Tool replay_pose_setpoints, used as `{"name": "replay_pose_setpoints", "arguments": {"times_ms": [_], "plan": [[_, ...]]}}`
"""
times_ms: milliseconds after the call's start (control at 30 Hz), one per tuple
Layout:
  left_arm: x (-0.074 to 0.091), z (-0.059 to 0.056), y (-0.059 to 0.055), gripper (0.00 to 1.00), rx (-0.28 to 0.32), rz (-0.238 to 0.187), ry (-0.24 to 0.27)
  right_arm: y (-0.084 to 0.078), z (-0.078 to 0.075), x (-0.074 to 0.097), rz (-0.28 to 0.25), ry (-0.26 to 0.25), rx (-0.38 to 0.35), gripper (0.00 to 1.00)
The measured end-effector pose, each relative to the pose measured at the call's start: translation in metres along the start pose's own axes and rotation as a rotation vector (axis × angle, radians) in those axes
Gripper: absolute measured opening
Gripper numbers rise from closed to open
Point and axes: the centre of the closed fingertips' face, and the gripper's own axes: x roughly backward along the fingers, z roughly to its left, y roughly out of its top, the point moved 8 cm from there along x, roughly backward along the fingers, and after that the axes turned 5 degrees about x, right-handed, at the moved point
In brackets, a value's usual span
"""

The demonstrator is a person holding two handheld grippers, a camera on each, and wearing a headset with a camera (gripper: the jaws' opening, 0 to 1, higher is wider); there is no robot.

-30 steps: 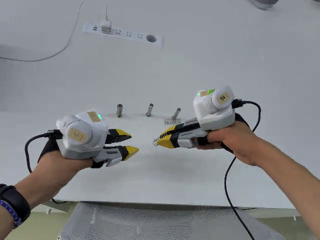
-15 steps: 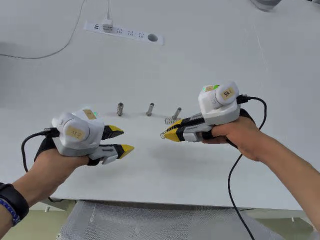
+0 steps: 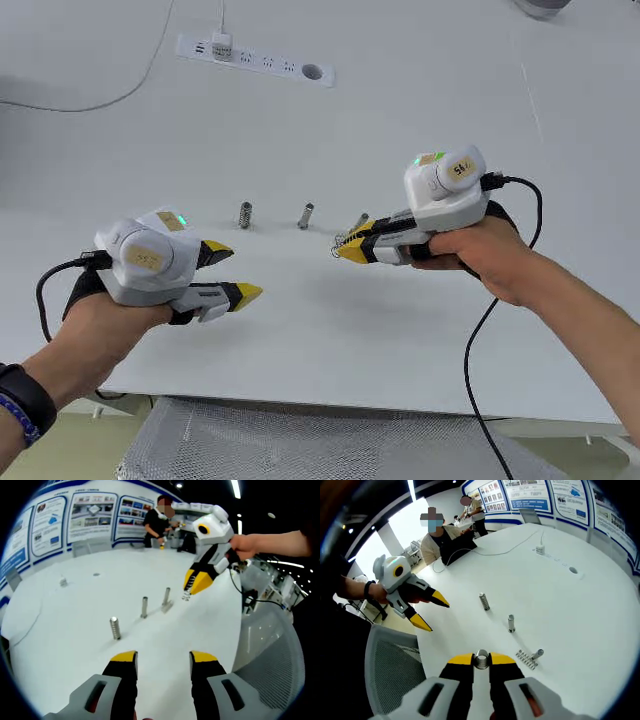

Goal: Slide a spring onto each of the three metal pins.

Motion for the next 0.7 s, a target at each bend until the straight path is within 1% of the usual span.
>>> {"name": "replay_pose_setpoints", "arguments": {"times_ms": [167, 300, 500, 700], "plan": [[0.002, 0.004, 0.000, 0.46, 0.005, -0.005, 0.020, 0.005, -0.007, 0.001, 0.001, -0.023, 0.004, 0.13], [0.003, 0.007, 0.000, 0.48, 0.011, -0.007, 0.034, 0.008, -0.010, 0.001, 0.000, -0.034, 0.006, 0.13], [0.007, 0.004, -0.001, 0.52, 0.014, -0.005, 0.052, 0.011, -0.011, 0.002, 0.001, -0.047, 0.009, 0.13], [0.009, 0.002, 0.000, 0.55, 0.019, -0.012, 0.062, 0.009, -0.012, 0.002, 0.013, -0.068, -0.005, 0.13]]}}
